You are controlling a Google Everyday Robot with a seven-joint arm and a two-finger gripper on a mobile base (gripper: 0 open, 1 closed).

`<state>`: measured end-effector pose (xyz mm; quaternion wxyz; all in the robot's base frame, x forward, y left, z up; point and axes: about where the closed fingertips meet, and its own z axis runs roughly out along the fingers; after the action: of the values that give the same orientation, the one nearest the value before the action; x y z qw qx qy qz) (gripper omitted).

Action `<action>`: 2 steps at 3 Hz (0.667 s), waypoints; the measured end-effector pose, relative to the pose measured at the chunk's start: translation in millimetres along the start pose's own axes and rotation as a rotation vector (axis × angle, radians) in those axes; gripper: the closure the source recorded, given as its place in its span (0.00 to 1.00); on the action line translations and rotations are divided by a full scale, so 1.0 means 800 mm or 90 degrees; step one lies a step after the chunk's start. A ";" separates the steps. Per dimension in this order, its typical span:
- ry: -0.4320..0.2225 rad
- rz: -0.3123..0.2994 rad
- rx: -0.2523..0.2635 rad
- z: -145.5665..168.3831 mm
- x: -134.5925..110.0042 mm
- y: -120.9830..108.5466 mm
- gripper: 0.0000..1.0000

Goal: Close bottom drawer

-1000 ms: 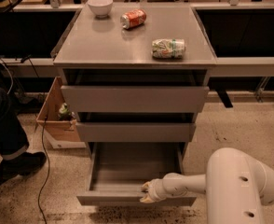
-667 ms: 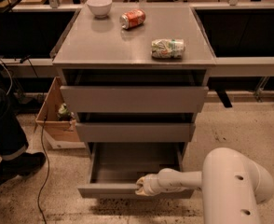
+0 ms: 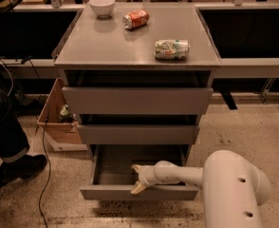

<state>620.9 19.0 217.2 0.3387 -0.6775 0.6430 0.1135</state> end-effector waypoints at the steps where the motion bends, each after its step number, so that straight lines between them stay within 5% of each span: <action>1: -0.034 -0.048 0.037 0.016 -0.040 -0.063 0.00; 2: -0.067 -0.085 0.072 0.024 -0.077 -0.113 0.00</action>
Offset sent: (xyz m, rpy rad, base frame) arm 0.1154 0.0723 0.0732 0.1090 -0.2496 0.0839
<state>702.8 74.4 267.0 0.4166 -0.6919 0.5828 0.0895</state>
